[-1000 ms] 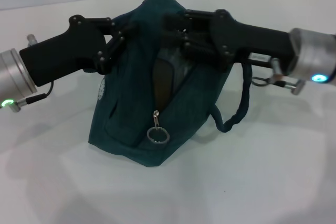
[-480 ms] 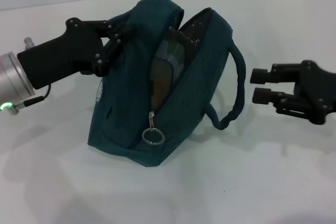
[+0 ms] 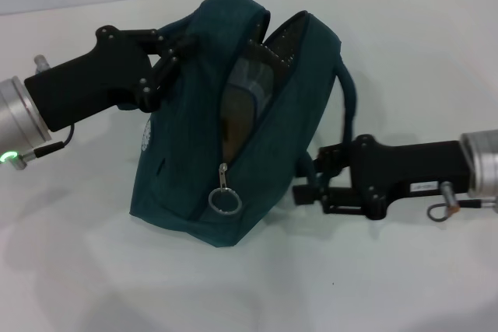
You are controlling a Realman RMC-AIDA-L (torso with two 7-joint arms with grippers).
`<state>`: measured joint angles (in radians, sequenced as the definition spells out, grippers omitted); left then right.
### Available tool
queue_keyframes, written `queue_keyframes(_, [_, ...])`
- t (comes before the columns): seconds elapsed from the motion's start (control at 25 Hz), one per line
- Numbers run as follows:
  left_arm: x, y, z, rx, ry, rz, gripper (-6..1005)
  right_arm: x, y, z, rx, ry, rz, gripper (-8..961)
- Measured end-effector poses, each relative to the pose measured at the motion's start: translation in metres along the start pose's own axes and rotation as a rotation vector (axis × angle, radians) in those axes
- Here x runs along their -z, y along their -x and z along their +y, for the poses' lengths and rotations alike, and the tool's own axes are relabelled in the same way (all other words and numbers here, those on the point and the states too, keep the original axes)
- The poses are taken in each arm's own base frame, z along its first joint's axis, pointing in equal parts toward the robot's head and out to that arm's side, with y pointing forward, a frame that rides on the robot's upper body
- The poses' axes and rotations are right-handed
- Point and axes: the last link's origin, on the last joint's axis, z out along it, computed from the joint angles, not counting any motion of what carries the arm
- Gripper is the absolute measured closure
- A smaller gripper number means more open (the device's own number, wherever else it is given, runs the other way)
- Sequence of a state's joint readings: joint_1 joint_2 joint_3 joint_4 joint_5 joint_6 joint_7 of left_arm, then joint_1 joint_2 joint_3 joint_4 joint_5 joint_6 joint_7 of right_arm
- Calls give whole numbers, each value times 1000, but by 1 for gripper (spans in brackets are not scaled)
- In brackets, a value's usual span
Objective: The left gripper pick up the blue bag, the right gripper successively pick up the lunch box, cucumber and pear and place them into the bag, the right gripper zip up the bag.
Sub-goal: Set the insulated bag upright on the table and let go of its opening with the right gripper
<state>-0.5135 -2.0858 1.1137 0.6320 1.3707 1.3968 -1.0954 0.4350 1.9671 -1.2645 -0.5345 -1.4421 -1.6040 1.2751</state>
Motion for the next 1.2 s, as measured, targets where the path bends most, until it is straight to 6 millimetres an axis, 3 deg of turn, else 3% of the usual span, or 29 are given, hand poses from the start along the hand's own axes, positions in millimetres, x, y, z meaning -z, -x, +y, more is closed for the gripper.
queue_keyframes(0.24, [1,0,0,-2,-1,-1,951,-9,-1,4,15,44,37,666])
queue_keyframes(0.48, [13,5,-2,-8,-57,13,951,8,1,10,101,-30,-23,736])
queue_keyframes(0.72, [24,13,2,2,-102,51,951,24,4,6,102,-123,-93,872])
queue_keyframes(0.8, [29,16,6,-1,-112,79,951,27,5,4,99,-144,-106,874])
queue_keyframes(1.0, [43,18,29,-61,-70,182,951,46,23,-12,90,-243,-185,877])
queue_keyframes(1.2, [52,26,47,-91,-85,265,951,42,49,-27,86,-214,-177,878])
